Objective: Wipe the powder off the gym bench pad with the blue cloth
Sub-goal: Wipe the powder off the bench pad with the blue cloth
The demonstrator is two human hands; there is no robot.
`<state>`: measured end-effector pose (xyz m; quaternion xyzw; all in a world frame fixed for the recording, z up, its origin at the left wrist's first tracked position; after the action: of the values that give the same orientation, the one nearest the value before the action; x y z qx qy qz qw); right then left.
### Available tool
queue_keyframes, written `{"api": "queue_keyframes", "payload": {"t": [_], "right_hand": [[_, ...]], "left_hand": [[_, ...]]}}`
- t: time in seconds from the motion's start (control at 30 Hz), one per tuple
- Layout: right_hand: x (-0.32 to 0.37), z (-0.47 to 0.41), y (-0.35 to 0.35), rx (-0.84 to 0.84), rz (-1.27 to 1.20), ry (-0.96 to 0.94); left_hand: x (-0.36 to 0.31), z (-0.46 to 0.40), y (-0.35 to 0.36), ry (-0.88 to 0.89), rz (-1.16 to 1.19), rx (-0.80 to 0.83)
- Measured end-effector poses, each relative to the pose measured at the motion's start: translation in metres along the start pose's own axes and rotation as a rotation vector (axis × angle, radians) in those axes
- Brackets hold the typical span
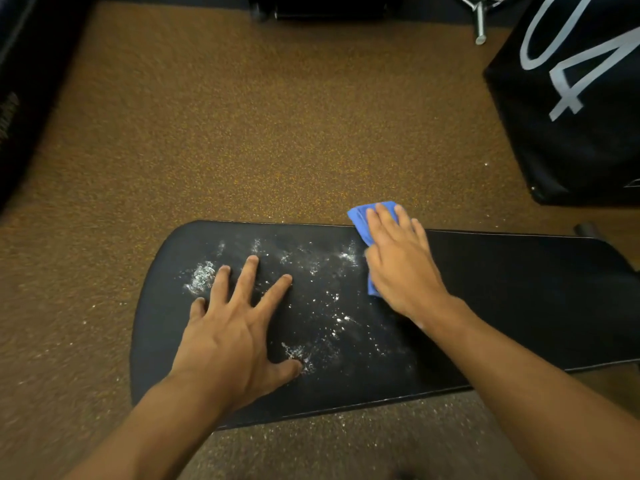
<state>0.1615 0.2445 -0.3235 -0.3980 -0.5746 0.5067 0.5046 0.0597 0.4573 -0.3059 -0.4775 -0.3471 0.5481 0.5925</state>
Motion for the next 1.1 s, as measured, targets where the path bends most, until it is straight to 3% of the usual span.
{"api": "queue_keyframes", "payload": {"t": [0.07, 0.2, 0.33, 0.43, 0.57, 0.67, 0.8, 0.9, 1.0, 1.1], "right_hand": [[0.02, -0.005, 0.003, 0.013, -0.046, -0.039], [0.023, 0.045, -0.002, 0.079, -0.014, -0.292], [-0.003, 0.032, -0.004, 0.066, -0.001, -0.188], [0.019, -0.004, 0.003, 0.031, -0.028, -0.07], [0.048, 0.015, 0.004, 0.046, -0.037, -0.255], [0.019, 0.051, 0.0, 0.084, 0.015, -0.326], [-0.007, 0.018, -0.001, 0.018, 0.047, -0.121], [0.023, 0.002, 0.003, -0.033, 0.011, -0.04], [0.048, 0.047, 0.008, 0.025, 0.034, -0.234], [0.029, 0.087, 0.001, 0.079, 0.05, -0.347]], "left_hand": [[0.001, 0.0, 0.001, -0.002, -0.011, -0.007], [0.0, 0.0, 0.001, -0.012, -0.007, -0.003], [0.0, 0.0, -0.001, -0.011, 0.013, -0.015], [0.0, 0.001, 0.001, -0.006, -0.015, -0.002], [0.0, 0.001, -0.001, -0.01, 0.008, -0.025], [0.0, 0.001, -0.001, -0.013, -0.004, -0.002], [-0.001, 0.0, -0.001, -0.005, -0.031, 0.009], [-0.001, 0.0, 0.0, -0.007, -0.046, 0.002], [0.0, -0.001, -0.001, -0.007, -0.046, -0.005], [-0.001, -0.001, -0.001, -0.005, -0.044, 0.004]]}}
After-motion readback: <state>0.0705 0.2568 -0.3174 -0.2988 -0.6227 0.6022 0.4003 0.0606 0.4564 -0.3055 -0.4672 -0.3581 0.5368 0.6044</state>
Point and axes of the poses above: each hand's wrist, its own z-axis away from the middle knuckle, its own y-axis out of the palm, x = y × z, the point moved 9 cm from there along -z, towards the middle knuckle, and after that the axes turned 6 degrees about -x, right-handed, at the moved point
